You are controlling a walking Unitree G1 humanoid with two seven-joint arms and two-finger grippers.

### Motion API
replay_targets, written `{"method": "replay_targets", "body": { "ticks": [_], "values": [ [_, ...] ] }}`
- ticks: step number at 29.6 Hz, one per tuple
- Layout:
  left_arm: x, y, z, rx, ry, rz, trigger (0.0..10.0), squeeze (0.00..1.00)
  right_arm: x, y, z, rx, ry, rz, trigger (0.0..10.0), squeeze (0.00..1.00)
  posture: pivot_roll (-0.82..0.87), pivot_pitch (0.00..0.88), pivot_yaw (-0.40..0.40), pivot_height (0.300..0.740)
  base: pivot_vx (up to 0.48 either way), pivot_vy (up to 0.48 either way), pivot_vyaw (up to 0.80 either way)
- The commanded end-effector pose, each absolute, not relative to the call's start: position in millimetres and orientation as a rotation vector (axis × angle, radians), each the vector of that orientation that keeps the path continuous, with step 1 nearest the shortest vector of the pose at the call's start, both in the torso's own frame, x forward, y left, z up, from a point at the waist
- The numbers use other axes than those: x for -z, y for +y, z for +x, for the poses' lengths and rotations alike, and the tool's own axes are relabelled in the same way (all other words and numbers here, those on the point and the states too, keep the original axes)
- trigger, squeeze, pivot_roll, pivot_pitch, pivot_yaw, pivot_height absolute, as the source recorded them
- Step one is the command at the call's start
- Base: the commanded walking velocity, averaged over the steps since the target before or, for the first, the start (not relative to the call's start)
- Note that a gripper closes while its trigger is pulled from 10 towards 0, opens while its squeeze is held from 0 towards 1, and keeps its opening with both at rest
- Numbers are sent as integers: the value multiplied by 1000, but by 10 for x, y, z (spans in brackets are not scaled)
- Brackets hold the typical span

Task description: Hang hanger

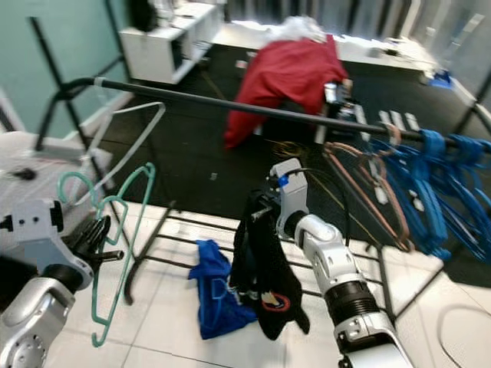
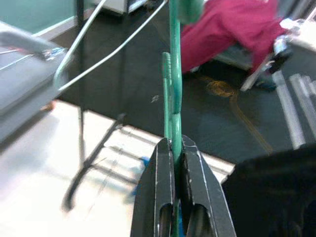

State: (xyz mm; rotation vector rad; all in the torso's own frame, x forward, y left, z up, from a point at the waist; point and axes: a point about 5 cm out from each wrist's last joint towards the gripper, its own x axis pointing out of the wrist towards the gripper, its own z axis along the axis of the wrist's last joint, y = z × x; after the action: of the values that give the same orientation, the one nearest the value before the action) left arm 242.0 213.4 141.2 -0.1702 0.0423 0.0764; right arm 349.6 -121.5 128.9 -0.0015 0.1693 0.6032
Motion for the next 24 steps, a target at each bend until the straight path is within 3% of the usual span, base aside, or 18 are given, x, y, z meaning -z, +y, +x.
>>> {"method": "replay_targets", "body": {
  "ticks": [1,3,7,17,24],
  "values": [
    [-1368,2153,2462,-151,73,-116,10000,0,-1347,-1212,3527,-614,141,-5,10000,0,33,48,-102,740,0,0,800],
    [-1343,2215,2494,-277,91,-75,10000,0,-1352,-1205,3536,-623,135,3,10000,0,30,51,-99,740,0,0,800],
    [-1355,2271,2549,-344,89,-19,10000,0,-1368,-1194,3536,-627,119,9,10000,0,24,50,-96,740,0,0,800],
    [-1358,2255,2733,-260,100,27,10000,0,-1420,-1168,3556,-632,83,52,10000,0,45,45,-81,740,0,0,800],
    [-1303,2239,2847,-215,159,56,10000,0,-1449,-1077,3519,-743,57,107,10000,0,69,44,-80,740,0,0,800]
  ]
}}
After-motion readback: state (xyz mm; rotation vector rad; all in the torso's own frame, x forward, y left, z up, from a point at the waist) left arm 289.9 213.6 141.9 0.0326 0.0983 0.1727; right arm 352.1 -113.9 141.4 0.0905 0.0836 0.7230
